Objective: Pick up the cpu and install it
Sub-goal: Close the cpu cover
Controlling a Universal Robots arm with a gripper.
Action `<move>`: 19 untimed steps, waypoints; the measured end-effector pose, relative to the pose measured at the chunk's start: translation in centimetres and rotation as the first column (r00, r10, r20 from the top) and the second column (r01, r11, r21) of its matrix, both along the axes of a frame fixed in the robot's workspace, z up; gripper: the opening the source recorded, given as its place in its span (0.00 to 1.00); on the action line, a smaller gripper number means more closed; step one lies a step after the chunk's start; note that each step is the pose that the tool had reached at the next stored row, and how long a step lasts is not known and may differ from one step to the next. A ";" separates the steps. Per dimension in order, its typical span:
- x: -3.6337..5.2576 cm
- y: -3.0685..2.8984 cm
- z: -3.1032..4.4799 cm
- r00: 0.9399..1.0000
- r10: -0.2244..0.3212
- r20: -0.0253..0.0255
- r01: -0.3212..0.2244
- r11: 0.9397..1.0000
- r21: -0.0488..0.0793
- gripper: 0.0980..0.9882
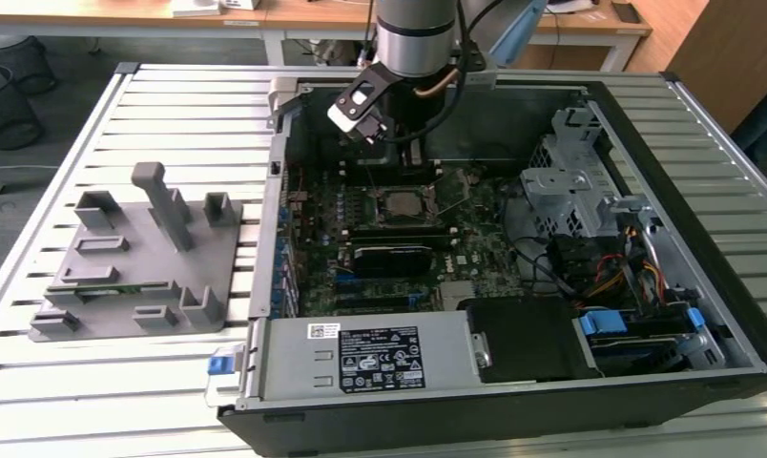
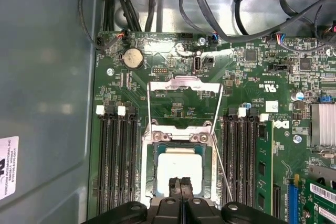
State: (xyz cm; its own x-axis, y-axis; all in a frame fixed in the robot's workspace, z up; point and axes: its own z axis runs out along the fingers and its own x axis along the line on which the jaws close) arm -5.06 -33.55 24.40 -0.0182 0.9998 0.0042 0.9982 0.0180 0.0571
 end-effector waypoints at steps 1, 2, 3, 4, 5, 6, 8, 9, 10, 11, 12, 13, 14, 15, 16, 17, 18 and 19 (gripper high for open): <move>-0.01 0.04 0.70 1.000 0.000 0.000 0.000 1.000 0.000 0.01; 0.00 0.05 0.73 1.000 0.000 0.000 0.000 1.000 0.000 0.01; 0.00 0.05 0.76 1.000 0.000 0.000 0.000 1.000 0.000 0.01; 0.00 0.05 0.78 1.000 0.000 0.000 0.000 1.000 0.000 0.01; 0.00 0.05 0.80 1.000 0.000 0.000 0.000 1.000 0.000 0.01; 0.00 0.05 0.83 1.000 0.000 0.000 0.000 1.000 0.000 0.01; -0.01 0.06 0.87 1.000 0.000 0.000 0.000 1.000 0.000 0.01; 0.00 0.06 0.90 1.000 0.000 0.000 0.000 1.000 0.000 0.01; 0.00 0.06 0.92 1.000 0.000 0.000 0.000 1.000 0.000 0.01; 0.00 0.06 0.95 1.000 0.000 0.000 0.000 1.000 0.000 0.01; -0.01 0.06 0.95 1.000 0.000 0.000 0.000 1.000 0.000 0.01; 0.00 0.06 0.96 1.000 0.000 0.000 0.000 1.000 0.000 0.01; -0.01 0.06 0.97 1.000 0.000 0.000 0.000 1.000 0.000 0.01; -0.01 0.06 0.97 1.000 0.000 0.000 0.000 1.000 0.000 0.01; -0.01 0.06 0.99 1.000 0.000 0.000 0.000 1.000 0.000 0.01; -0.01 0.06 1.02 1.000 0.000 0.000 0.000 1.000 -0.001 0.01; -0.01 0.06 1.05 1.000 0.000 0.000 0.000 1.000 -0.001 0.01; -0.01 0.06 1.09 1.000 0.000 0.000 0.000 1.000 0.000 0.01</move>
State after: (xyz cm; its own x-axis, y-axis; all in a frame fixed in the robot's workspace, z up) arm -5.07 -33.49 25.49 -0.0181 0.9998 0.0039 0.9982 0.0178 0.0570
